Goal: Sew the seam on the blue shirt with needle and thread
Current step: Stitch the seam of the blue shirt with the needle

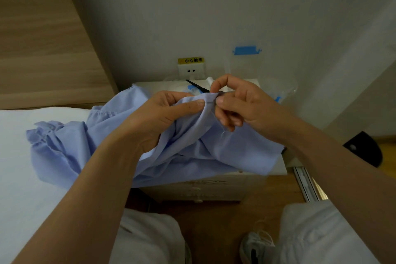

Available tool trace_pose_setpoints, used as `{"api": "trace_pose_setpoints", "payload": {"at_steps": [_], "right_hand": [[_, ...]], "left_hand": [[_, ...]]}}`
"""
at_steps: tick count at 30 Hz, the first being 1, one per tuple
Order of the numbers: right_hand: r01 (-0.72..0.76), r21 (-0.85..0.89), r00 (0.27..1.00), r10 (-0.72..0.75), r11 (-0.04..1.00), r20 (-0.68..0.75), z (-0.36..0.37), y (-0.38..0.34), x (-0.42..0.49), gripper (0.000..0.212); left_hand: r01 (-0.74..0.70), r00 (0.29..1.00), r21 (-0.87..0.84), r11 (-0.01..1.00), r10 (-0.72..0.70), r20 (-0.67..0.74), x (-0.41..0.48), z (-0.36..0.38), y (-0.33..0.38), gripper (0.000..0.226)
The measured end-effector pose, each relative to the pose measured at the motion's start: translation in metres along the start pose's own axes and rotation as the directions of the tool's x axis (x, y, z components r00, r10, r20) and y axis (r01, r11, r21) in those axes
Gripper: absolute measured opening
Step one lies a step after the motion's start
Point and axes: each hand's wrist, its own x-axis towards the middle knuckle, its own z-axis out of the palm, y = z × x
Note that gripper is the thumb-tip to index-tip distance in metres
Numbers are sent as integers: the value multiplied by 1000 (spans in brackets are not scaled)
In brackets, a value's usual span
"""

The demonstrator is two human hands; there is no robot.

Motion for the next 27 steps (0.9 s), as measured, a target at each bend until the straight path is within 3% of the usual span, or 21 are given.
{"api": "trace_pose_setpoints", "payload": {"at_steps": [3,6,9,11,14,19,21,23,25,27], "right_hand": [[31,-14,999,-31,999,24,2,2,1,10],[99,-159,985,-120,982,-126,0,8,4,15],[260,-436,908,-372,862,-195,1,9,6,18],[333,-569,860,-490,752,-145,5,8,7,9],[371,-657,823,-560,656,-94,6,9,8,2],[395,-745,766,-640,538,-56,14,11,9,13],[463,-660,769,-638,592,-33,21,8,8,12],[480,-454,842,-539,750,1,27,4,4,8],[324,-177,945,-313,929,91,24,1,0,6],[81,-27,957,-70,996,283,16,0,-3,8]], "left_hand": [[-8,1000,10,1000,8,-10,0,3,-1,19],[-20,998,11,1000,20,-52,3,0,-3,32],[-26,995,59,998,32,-97,5,1,-4,42],[-24,994,66,998,31,-105,5,3,-5,25],[-9,995,76,997,16,-97,6,3,-8,30],[4,993,118,993,10,-120,5,3,-8,26],[3,980,133,991,23,-198,7,3,-9,36],[7,969,114,993,21,-246,6,4,-7,54],[9,971,77,997,10,-238,5,4,-6,61],[15,968,62,998,1,-252,5,4,-6,59]]}}
